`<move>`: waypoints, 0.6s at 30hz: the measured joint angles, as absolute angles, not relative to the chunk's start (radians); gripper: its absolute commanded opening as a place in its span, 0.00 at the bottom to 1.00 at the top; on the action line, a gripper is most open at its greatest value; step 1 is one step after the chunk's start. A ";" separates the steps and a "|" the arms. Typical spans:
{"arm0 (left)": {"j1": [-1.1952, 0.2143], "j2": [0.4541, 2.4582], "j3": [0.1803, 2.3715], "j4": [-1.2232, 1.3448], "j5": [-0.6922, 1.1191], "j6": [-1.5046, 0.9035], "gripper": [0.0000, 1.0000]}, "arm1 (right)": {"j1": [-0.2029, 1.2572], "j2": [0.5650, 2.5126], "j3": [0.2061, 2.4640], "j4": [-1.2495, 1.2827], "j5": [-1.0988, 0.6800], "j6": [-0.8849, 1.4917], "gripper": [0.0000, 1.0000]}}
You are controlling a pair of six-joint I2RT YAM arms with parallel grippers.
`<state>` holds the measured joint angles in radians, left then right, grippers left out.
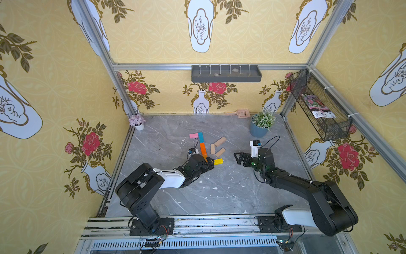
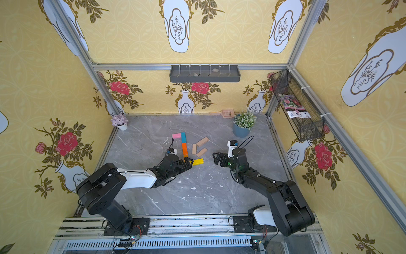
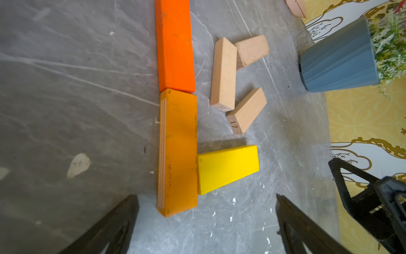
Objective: Assemble a giraffe with building blocks
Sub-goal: Assemble the building block at the center of the board.
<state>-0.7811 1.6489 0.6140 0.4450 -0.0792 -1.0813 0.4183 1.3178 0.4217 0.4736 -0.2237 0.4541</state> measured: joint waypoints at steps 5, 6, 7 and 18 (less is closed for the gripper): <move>-0.788 1.663 0.630 0.444 -0.080 -1.082 0.99 | 0.418 1.314 0.421 0.474 -0.223 0.458 0.98; -0.790 1.667 0.634 0.444 -0.081 -1.082 0.99 | 0.418 1.313 0.421 0.474 -0.223 0.463 0.98; -0.791 1.671 0.638 0.445 -0.081 -1.082 0.99 | 0.418 1.313 0.421 0.474 -0.223 0.467 0.98; -0.795 1.689 0.656 0.445 -0.081 -1.082 0.99 | 0.416 1.301 0.419 0.473 -0.212 0.467 0.98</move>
<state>-0.7948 1.6886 0.6559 0.4446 -0.0811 -1.0821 0.4164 1.3010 0.4194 0.4728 -0.2119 0.4675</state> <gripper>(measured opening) 0.990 0.982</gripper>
